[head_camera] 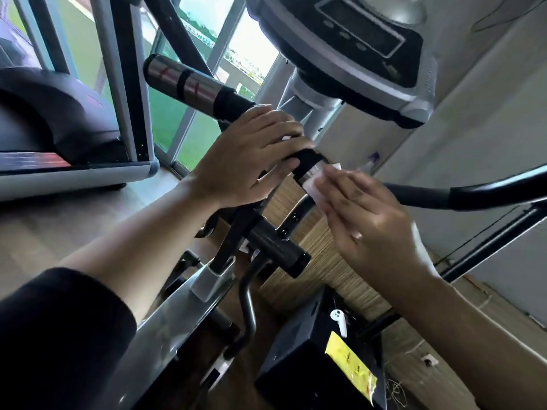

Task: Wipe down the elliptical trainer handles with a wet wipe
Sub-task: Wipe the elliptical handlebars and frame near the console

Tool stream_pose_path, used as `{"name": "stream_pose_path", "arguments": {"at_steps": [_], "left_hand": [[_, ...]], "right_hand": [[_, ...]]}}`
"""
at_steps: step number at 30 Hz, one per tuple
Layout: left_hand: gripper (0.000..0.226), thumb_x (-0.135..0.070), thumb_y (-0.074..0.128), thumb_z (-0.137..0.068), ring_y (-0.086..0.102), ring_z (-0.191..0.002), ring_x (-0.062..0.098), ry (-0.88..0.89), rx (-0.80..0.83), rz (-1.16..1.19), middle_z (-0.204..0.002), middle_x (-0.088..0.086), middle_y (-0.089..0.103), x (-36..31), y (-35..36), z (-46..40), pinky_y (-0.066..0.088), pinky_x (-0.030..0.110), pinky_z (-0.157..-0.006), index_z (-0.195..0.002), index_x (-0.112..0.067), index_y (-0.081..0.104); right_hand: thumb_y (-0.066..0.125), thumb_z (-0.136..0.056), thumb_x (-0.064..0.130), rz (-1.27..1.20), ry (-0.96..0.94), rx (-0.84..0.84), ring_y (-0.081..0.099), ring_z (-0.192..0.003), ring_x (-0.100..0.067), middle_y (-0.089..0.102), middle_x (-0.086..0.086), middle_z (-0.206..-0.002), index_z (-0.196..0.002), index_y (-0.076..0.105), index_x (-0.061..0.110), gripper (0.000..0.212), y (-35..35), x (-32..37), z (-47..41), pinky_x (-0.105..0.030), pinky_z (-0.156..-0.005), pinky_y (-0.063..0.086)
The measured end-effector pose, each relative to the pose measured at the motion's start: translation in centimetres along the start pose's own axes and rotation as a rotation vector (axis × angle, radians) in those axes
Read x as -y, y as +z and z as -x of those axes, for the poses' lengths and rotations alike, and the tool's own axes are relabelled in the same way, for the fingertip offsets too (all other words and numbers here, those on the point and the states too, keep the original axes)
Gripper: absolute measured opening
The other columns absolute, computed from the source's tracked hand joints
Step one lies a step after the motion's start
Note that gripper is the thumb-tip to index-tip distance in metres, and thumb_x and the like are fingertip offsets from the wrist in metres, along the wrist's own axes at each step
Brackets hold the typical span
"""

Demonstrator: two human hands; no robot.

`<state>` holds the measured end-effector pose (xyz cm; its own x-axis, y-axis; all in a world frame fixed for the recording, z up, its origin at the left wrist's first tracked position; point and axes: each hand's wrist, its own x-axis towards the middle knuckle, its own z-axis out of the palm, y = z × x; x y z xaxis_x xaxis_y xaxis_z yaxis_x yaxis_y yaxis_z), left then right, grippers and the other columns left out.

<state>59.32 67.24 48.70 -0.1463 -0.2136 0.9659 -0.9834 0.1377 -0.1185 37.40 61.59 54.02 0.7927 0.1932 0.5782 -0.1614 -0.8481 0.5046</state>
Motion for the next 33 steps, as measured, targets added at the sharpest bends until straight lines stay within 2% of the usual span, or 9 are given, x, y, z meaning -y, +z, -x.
{"name": "stream_pose_path", "arguments": {"at_steps": [6, 10, 13, 16, 19, 22, 27, 31, 33], "left_hand": [[0.034, -0.026, 0.043, -0.102, 0.057, -0.114, 0.029, -0.001, 0.001, -0.003, -0.117, 0.01, 0.065, 0.1, 0.0, 0.1, 0.037, 0.041, -0.106, -0.12, -0.007, 0.065], [0.033, -0.026, 0.044, -0.102, 0.056, -0.114, 0.029, 0.012, 0.003, -0.007, -0.118, 0.009, 0.064, 0.2, -0.1, 0.1, 0.035, 0.039, -0.106, -0.121, -0.008, 0.064], [0.032, -0.026, 0.044, -0.102, 0.056, -0.114, 0.029, 0.026, 0.001, -0.003, -0.118, 0.009, 0.063, 0.2, -0.2, 0.0, 0.037, 0.041, -0.105, -0.122, -0.009, 0.063], [0.032, -0.025, 0.045, -0.102, 0.057, -0.112, 0.03, 0.034, -0.008, 0.005, -0.117, 0.01, 0.064, 0.3, -0.2, 0.0, 0.039, 0.041, -0.103, -0.121, -0.008, 0.063], [0.033, -0.026, 0.044, -0.102, 0.057, -0.112, 0.03, 0.03, -0.015, 0.006, -0.116, 0.009, 0.064, 0.3, -0.1, 0.1, 0.039, 0.041, -0.103, -0.121, -0.008, 0.063], [0.033, -0.026, 0.043, -0.102, 0.056, -0.113, 0.03, 0.023, -0.009, 0.007, -0.117, 0.008, 0.064, 0.3, -0.1, 0.2, 0.038, 0.041, -0.103, -0.122, -0.009, 0.063], [0.034, -0.027, 0.042, -0.102, 0.057, -0.113, 0.029, 0.01, -0.015, 0.014, -0.117, 0.008, 0.064, 0.1, -0.1, 0.2, 0.038, 0.04, -0.104, -0.121, -0.009, 0.064], [0.033, -0.025, 0.044, -0.102, 0.057, -0.113, 0.029, 0.008, -0.025, 0.013, -0.117, 0.009, 0.064, 0.1, -0.1, 0.2, 0.039, 0.041, -0.103, -0.12, -0.008, 0.065], [0.032, -0.024, 0.044, -0.101, 0.057, -0.113, 0.029, 0.009, -0.028, 0.007, -0.117, 0.009, 0.064, 0.0, -0.1, 0.2, 0.039, 0.041, -0.104, -0.12, -0.007, 0.065]], "right_hand": [[0.068, -0.084, -0.001, 0.205, -0.205, 0.058, 0.047, -0.127, -0.026, 0.054, -0.016, -0.13, -0.121, 0.058, -0.005, 0.039, -1.0, 0.0, 1.4, -0.042, -0.102, 0.045], [0.056, -0.09, 0.002, 0.213, -0.205, 0.129, 0.046, -0.128, -0.03, 0.05, -0.017, -0.136, -0.128, 0.053, -0.004, 0.038, -0.3, -0.1, 0.3, -0.04, -0.106, 0.041], [0.064, -0.08, -0.009, 0.166, -0.204, 0.168, 0.04, -0.131, -0.028, 0.05, -0.018, -0.136, -0.128, 0.053, -0.005, 0.049, -0.9, -0.3, 1.5, -0.038, -0.11, 0.035], [0.067, -0.082, -0.004, 0.391, -0.329, 0.224, 0.036, -0.132, -0.029, 0.045, -0.019, -0.137, -0.128, 0.051, -0.007, 0.049, -1.7, -0.1, 2.4, -0.043, -0.107, 0.039], [0.063, -0.086, -0.003, 0.427, -0.307, 0.275, 0.034, -0.136, -0.031, 0.04, -0.018, -0.143, -0.133, 0.046, -0.005, 0.05, -0.9, 0.0, 1.4, -0.042, -0.11, 0.036], [0.061, -0.087, -0.001, 0.393, -0.271, 0.271, 0.037, -0.135, -0.031, 0.043, -0.018, -0.142, -0.134, 0.046, -0.005, 0.049, -0.5, 0.4, 0.6, -0.041, -0.108, 0.039], [0.056, -0.091, -0.002, 0.406, -0.276, 0.265, 0.036, -0.136, -0.03, 0.042, -0.019, -0.142, -0.134, 0.044, -0.006, 0.045, -1.4, 0.1, 2.7, -0.04, -0.11, 0.035], [0.06, -0.089, 0.0, 0.318, -0.216, 0.211, 0.041, -0.132, -0.029, 0.048, -0.018, -0.139, -0.132, 0.048, -0.005, 0.045, -0.9, 0.3, 0.7, -0.04, -0.104, 0.044], [0.054, -0.092, 0.005, 0.289, -0.194, 0.202, 0.043, -0.13, -0.03, 0.046, -0.018, -0.14, -0.134, 0.045, -0.006, 0.044, -0.6, 0.4, -0.3, -0.042, -0.101, 0.046]]}}
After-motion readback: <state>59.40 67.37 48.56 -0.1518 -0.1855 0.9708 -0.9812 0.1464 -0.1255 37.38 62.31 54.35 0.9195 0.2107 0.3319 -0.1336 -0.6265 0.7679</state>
